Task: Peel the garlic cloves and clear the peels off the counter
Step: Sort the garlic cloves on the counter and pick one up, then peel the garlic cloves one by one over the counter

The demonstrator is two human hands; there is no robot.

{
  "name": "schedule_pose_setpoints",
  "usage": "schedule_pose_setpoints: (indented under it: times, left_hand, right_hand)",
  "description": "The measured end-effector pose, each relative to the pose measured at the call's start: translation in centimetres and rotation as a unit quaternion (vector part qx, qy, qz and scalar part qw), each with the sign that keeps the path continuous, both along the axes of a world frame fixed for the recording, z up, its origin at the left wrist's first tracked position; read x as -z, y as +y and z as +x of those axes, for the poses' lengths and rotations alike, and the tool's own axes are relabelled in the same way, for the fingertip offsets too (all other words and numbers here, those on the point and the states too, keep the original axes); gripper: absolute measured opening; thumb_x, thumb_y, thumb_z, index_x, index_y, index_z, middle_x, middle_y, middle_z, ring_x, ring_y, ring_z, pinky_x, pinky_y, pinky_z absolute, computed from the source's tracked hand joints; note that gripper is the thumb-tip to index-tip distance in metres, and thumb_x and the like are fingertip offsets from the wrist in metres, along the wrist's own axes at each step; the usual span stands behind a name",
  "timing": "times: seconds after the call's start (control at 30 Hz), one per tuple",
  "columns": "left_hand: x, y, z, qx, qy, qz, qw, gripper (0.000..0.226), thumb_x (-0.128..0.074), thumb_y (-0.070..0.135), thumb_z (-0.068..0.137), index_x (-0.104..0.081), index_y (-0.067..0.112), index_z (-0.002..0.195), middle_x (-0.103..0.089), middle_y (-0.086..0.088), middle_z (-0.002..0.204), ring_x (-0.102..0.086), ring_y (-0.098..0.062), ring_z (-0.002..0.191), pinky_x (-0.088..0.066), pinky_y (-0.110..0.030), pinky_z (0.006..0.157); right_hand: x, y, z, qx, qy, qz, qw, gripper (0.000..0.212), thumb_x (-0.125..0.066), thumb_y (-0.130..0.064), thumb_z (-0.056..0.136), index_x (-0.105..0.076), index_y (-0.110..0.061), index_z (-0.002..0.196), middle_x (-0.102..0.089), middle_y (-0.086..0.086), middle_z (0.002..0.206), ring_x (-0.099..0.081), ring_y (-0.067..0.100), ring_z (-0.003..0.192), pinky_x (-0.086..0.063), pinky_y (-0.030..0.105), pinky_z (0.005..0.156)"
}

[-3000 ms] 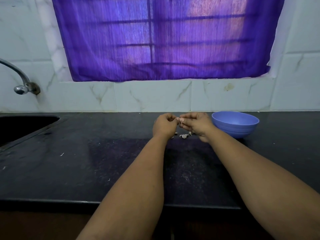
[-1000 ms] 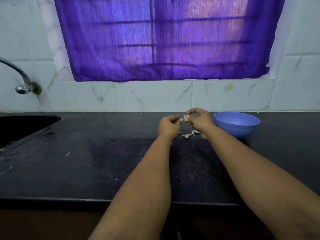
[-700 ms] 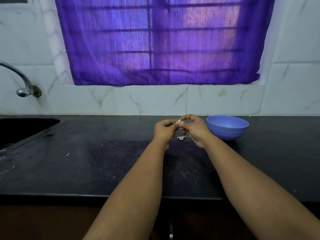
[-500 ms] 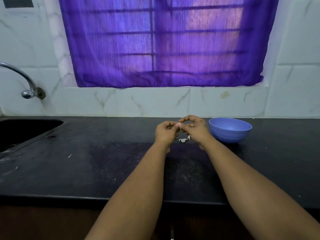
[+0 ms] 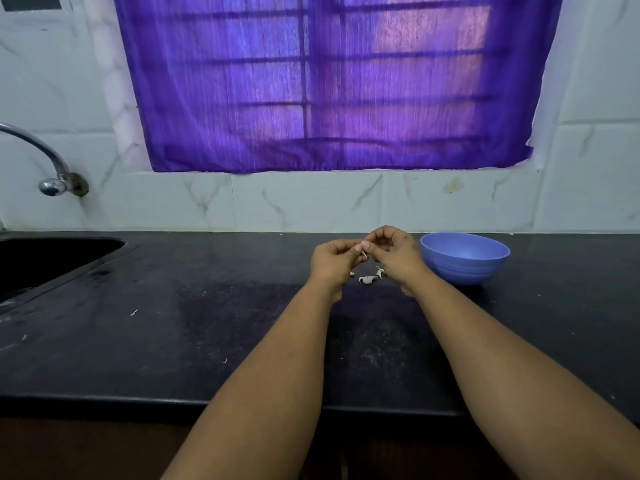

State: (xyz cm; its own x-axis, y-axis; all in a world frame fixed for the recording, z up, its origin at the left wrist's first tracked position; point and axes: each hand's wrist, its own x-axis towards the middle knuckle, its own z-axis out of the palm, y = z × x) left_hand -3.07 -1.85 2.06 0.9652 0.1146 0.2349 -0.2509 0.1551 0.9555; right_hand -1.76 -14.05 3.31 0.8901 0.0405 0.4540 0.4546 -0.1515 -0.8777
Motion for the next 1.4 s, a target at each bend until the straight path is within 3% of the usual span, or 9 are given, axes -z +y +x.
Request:
schedule_pose_setpoints:
  times: [0.2,0.37,0.53,0.8,1.03,1.17,1.4]
  left_hand:
    - [-0.1,0.0,-0.2,0.004,-0.01,0.014,1.0,0.008,-0.063,0.004,0.09,-0.07,0.008,0.089,-0.071,-0.004,0.078,-0.067,-0.012,0.075,-0.048,-0.046,0.096]
    - [-0.1,0.0,-0.2,0.005,-0.018,0.009,1.0,0.007,-0.065,0.005,0.089,-0.07,0.01,0.086,-0.072,-0.007,0.082,-0.068,-0.017,0.082,-0.049,-0.046,0.095]
    - [-0.1,-0.1,-0.2,0.004,-0.016,-0.008,1.0,0.006,-0.064,0.002,0.089,-0.068,0.006,0.087,-0.07,-0.011,0.083,-0.068,-0.017,0.079,-0.051,-0.037,0.089]
    - [-0.1,-0.3,0.3,0.018,0.006,-0.06,0.998,0.004,-0.062,0.004,0.091,-0.065,0.004,0.09,-0.071,-0.011,0.087,-0.068,-0.021,0.087,-0.049,-0.034,0.087]
    - [-0.5,0.1,0.2,0.065,0.0,-0.168,0.984,0.008,-0.058,-0.002,0.091,-0.064,0.001,0.087,-0.071,-0.006,0.076,-0.069,-0.011,0.072,-0.056,-0.016,0.074]
    - [-0.8,0.1,0.1,0.081,0.008,-0.204,0.976,0.011,-0.054,-0.004,0.093,-0.063,0.001,0.088,-0.072,-0.001,0.069,-0.069,-0.008,0.068,-0.055,-0.014,0.069]
    - [-1.5,1.6,0.3,0.087,0.019,-0.275,0.957,0.014,-0.048,-0.001,0.097,-0.062,0.002,0.098,-0.062,-0.007,0.087,-0.062,-0.011,0.075,-0.054,-0.012,0.066]
  right_hand:
    - [0.1,-0.2,0.3,0.005,-0.001,-0.049,0.999,0.008,-0.063,-0.013,0.092,-0.058,-0.017,0.086,-0.057,-0.003,0.076,-0.048,0.006,0.065,-0.039,0.011,0.051]
    - [0.1,-0.3,0.5,-0.013,0.01,-0.046,0.999,0.007,-0.06,-0.013,0.094,-0.059,-0.016,0.087,-0.06,-0.001,0.079,-0.051,0.007,0.069,-0.043,0.019,0.064]
    - [0.0,-0.2,0.7,-0.025,0.017,-0.071,0.997,0.014,-0.055,-0.014,0.096,-0.058,-0.018,0.083,-0.061,0.01,0.085,-0.05,0.015,0.071,-0.044,0.029,0.068]
    - [-0.2,0.2,0.6,-0.013,0.007,-0.105,0.994,0.017,-0.051,-0.018,0.098,-0.053,-0.024,0.082,-0.06,0.006,0.087,-0.053,0.019,0.08,-0.05,0.04,0.079]
    - [-0.6,0.3,0.3,-0.024,0.004,-0.101,0.995,0.007,-0.051,-0.018,0.099,-0.056,-0.014,0.097,-0.06,-0.003,0.084,-0.055,0.006,0.072,-0.049,0.021,0.068]
    - [-0.8,0.3,0.0,-0.033,0.014,-0.099,0.994,0.008,-0.05,-0.017,0.099,-0.057,-0.015,0.097,-0.062,-0.004,0.085,-0.058,0.008,0.077,-0.049,0.021,0.068]
    - [-1.5,-0.1,-0.7,-0.044,0.023,-0.052,0.997,0.01,-0.057,-0.013,0.095,-0.059,-0.016,0.086,-0.069,0.003,0.089,-0.058,0.008,0.074,-0.047,0.018,0.065]
